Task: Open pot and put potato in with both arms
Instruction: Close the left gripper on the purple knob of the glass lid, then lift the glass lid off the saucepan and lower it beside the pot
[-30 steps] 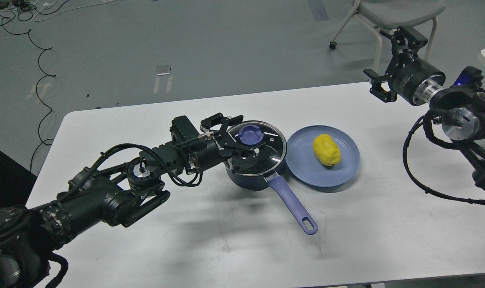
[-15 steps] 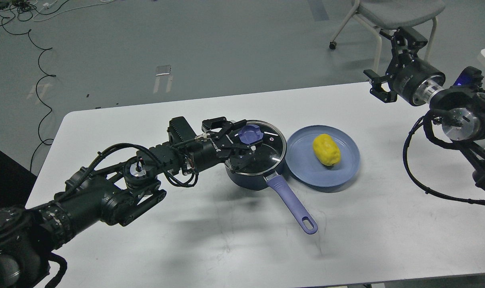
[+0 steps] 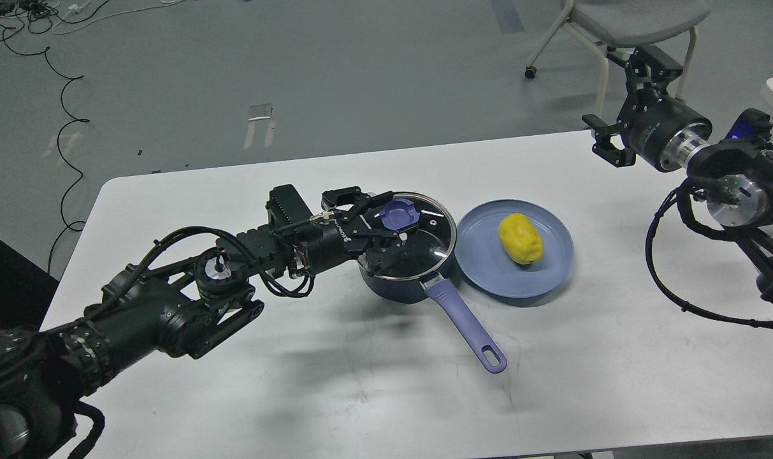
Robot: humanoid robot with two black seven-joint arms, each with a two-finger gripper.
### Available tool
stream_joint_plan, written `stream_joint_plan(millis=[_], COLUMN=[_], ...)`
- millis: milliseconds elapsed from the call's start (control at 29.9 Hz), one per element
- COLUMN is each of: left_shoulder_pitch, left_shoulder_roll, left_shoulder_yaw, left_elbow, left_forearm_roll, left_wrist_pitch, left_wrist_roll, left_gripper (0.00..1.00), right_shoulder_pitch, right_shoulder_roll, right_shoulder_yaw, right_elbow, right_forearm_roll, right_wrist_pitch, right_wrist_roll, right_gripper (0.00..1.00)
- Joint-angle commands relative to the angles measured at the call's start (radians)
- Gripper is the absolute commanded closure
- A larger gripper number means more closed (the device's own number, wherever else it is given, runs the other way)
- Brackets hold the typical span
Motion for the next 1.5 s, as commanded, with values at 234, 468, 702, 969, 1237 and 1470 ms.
stream_joint_plan(millis=[234,468,702,969,1237,1470], left_shoulder_pitch=[-0.006,-0.007,-0.033,-0.081,-0.061,-0.009], left_shoulder_roll=[0.029,0.064,0.084,0.173,0.271,0.34], left_shoulder_yaw=[0.0,-0.002,-0.003,-0.003,0.0,-0.002], left_elbow=[-0.029,-0.084,-0.089,-0.089,-0.089,-0.089], left_forearm_roll=[-0.001,-0.001,-0.002,-0.004,-0.004,-0.006], left_wrist_pitch=[-0.001,-0.002,-0.002,0.008,0.105,0.129], left_wrist_roll=[-0.022,-0.022,-0.022,-0.022,-0.022,-0.022], left_gripper=[0.36,0.36,0.36,0.36,0.36,0.36], right_shoulder_pitch=[0.002,0.002,0.005,0.011,0.012,0.018], right_shoulder_roll=[0.0,-0.003,-0.003,-0.003,-0.002,-0.003], right_shoulder_yaw=[-0.024,-0.026,-0.026,-0.029,-0.029,-0.03], right_elbow=[-0.005,-0.006,-0.008,-0.008,-0.025,-0.026], right_forearm_roll=[0.0,0.0,0.0,0.0,0.0,0.0], right_wrist_pitch=[0.0,0.0,0.0,0.0,0.0,0.001], right_wrist_roll=[0.002,0.002,0.002,0.0,0.0,0.002], right_gripper=[0.0,0.0,0.0,0.0,0.0,0.0])
